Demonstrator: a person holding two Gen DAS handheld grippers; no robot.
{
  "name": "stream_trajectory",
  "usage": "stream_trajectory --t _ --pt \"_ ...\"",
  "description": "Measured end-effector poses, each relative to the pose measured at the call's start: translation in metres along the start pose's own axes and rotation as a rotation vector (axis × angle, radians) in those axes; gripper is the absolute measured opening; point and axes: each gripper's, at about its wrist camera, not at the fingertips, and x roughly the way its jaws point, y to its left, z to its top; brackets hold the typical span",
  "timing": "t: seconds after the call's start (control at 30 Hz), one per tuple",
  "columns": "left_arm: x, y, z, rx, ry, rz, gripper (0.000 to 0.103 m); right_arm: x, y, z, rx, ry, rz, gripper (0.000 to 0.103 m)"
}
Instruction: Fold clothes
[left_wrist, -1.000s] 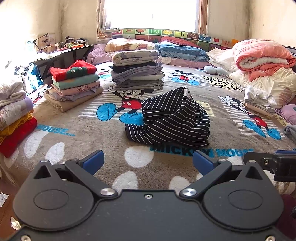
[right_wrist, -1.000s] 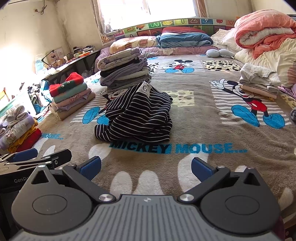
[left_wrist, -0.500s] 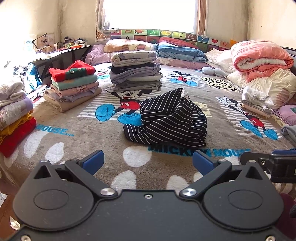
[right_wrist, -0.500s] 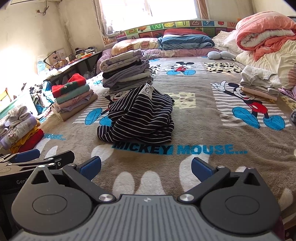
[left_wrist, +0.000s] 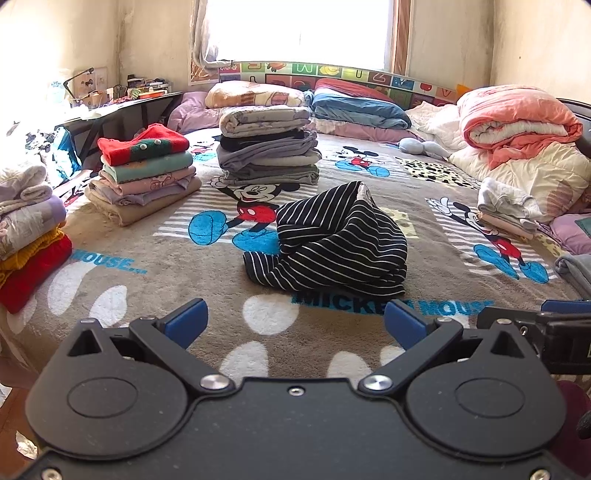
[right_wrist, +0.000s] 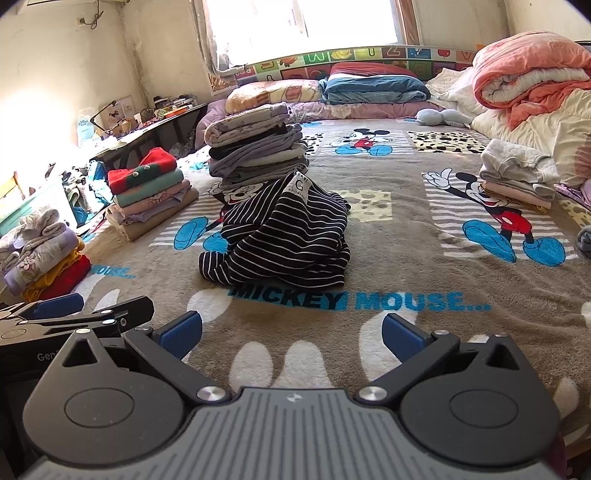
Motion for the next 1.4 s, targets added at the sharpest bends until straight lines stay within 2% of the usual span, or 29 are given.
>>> stream_trajectory --t 0.37,0.73,0.97,1.23,1.4 --pt "-0.004 0.001 0.003 -0.004 -0.006 -0.009 0.103 -0.008 0.004 0.001 -0.006 -0.009 -0.009 0.103" --pt "0.005 -0.002 0.006 0.005 0.004 -0.001 0.103 -0.003 0.002 0.004 0.011 -0.016 0.021 0.103" --pt "0.021 -0.003 0.007 -0.003 0.030 0.003 0.103 0.012 -0.014 0.003 0.078 -0.016 0.128 0.103" --pt "0.058 0.002 0.008 -0.057 0.081 -0.074 0.103 0.037 -0.039 -0.004 0.118 -0.062 0.232 0.103" --pt "0.085 0.007 0.010 -0.071 0.094 -0.097 0.103 0.063 -0.053 -0.002 0.132 -0.107 0.282 0.103"
